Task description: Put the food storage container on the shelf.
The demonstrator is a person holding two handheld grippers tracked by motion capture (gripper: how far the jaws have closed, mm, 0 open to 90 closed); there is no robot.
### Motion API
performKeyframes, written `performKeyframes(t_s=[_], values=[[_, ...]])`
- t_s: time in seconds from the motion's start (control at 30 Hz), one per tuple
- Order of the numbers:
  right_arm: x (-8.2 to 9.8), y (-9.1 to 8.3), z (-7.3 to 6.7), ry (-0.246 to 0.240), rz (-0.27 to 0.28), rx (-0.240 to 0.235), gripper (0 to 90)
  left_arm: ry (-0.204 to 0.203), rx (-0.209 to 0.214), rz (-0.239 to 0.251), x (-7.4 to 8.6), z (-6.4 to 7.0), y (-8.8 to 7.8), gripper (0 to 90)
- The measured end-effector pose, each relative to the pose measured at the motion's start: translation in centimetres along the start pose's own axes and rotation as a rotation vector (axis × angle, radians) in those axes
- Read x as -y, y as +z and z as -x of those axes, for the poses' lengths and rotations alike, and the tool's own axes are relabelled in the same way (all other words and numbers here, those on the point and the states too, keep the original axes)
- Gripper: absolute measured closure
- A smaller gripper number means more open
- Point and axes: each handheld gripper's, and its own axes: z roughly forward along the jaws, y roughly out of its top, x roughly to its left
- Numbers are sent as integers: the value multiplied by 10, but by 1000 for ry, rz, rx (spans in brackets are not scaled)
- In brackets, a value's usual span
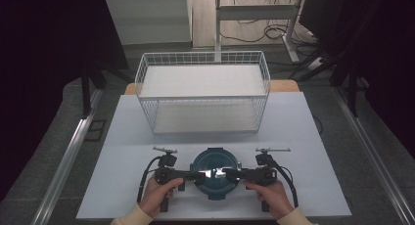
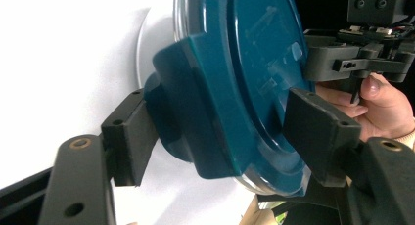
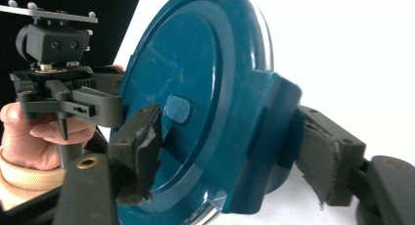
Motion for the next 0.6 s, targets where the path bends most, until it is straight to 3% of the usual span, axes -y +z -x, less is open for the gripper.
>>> performKeyframes(t_s=[0.3,0.5,0.6], values=[[4,-9,-5,-53,35,-22,392,-10,-7,30,5,4,-5,348],[5,-12,-7,-69,50,-32,418,10,-22,49,7,8,-9,367],[6,-13,-11,-102,58,-23,428,18,-28,69,7,9,-11,380]])
